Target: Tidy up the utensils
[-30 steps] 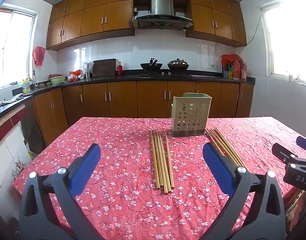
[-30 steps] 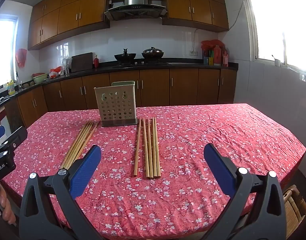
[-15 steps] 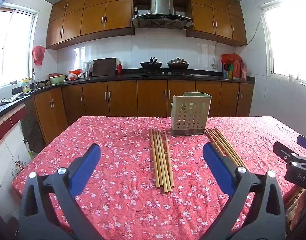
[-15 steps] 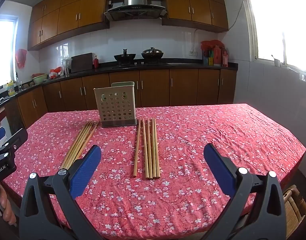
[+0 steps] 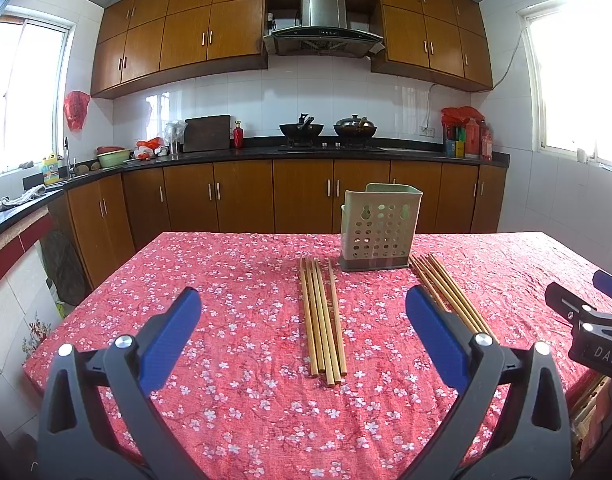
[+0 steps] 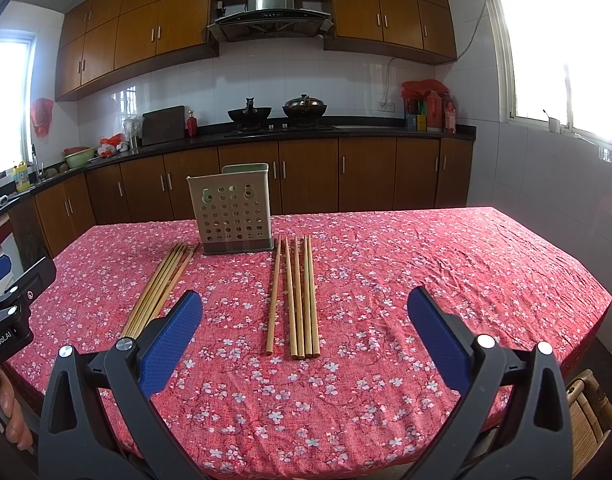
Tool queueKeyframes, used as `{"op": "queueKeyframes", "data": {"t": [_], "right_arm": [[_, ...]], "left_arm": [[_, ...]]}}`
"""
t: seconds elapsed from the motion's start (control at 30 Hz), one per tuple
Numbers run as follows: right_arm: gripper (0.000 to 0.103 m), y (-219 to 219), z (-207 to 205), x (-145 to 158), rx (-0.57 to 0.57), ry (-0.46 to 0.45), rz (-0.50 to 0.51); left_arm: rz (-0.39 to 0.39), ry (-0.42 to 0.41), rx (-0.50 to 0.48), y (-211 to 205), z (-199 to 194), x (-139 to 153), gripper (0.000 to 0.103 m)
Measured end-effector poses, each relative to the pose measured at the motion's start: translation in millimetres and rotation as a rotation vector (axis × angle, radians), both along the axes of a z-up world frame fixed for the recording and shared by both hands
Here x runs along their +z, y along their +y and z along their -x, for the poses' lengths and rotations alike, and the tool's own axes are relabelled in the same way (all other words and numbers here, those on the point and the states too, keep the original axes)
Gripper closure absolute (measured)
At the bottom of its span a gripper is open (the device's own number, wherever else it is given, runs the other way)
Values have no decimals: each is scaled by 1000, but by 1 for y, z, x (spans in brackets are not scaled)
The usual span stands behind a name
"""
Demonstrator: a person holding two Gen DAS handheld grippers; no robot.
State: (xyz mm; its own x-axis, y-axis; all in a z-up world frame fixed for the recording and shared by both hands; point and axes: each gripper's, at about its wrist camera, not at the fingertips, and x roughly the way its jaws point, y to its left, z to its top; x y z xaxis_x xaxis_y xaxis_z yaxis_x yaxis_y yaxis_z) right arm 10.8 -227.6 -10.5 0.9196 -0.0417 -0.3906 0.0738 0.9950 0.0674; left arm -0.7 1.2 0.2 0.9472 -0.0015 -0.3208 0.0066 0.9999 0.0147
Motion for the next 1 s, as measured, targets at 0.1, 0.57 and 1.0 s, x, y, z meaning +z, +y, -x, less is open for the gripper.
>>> {"op": "queueKeyframes", "data": {"t": [0.1,0.57,1.0], "right_arm": [[2,0,0,0,-1,-1,-1],[2,0,0,0,-1,-1,-1],[2,0,0,0,-1,-1,-1]], "left_arm": [[-1,-1,0,1,1,0,4],[-1,3,2,0,2,-1,4],[-1,4,2,-2,-3,-7,4]]}}
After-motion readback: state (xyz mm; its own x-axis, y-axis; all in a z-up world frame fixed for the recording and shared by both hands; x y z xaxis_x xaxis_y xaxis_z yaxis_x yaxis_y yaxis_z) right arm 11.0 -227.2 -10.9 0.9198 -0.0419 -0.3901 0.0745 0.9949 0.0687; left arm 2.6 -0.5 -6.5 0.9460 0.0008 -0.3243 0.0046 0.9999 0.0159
